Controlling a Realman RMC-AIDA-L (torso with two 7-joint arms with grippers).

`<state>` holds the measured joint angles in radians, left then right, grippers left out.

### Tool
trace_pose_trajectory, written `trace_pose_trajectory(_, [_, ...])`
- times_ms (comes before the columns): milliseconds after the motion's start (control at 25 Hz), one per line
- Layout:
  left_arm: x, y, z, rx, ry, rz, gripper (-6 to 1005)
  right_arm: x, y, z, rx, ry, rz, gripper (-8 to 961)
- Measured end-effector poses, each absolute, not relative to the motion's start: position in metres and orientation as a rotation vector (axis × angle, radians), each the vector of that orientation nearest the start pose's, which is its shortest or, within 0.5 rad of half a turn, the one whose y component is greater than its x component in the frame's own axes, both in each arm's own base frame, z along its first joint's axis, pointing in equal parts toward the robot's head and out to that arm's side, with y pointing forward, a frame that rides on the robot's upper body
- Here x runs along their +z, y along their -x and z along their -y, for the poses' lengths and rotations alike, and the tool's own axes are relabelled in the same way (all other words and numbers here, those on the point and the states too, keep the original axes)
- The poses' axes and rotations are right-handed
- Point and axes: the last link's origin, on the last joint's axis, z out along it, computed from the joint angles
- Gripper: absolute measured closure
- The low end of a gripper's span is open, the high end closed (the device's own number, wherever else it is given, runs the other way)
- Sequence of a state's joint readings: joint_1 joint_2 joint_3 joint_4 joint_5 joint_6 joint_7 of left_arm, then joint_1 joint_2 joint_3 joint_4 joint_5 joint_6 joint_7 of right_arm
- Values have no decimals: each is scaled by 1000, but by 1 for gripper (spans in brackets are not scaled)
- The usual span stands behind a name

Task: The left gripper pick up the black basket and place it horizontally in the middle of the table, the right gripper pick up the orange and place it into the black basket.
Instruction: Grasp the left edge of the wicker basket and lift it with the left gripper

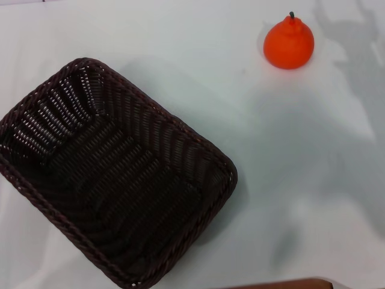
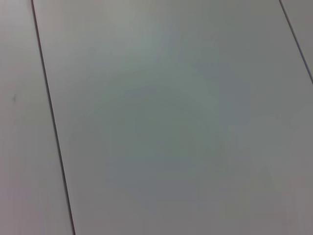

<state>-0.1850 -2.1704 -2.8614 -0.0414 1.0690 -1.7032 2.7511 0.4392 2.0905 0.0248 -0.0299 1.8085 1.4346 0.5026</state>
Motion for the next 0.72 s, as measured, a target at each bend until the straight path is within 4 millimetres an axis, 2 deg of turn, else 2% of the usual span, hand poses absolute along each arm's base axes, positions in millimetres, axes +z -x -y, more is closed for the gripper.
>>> trace_pose_trajectory(520, [25, 356, -214, -1008, 1338, 524, 314, 37, -343, -311, -1551, 667, 1466, 12])
trace_pose_trajectory(640, [40, 357, -217, -1072, 1408, 531, 315, 37, -343, -312, -1552, 665, 1467, 12])
trace_pose_trajectory(720, [58, 357, -222, -1109, 1485, 538, 316, 37, -342, -312, -1552, 662, 1467, 12])
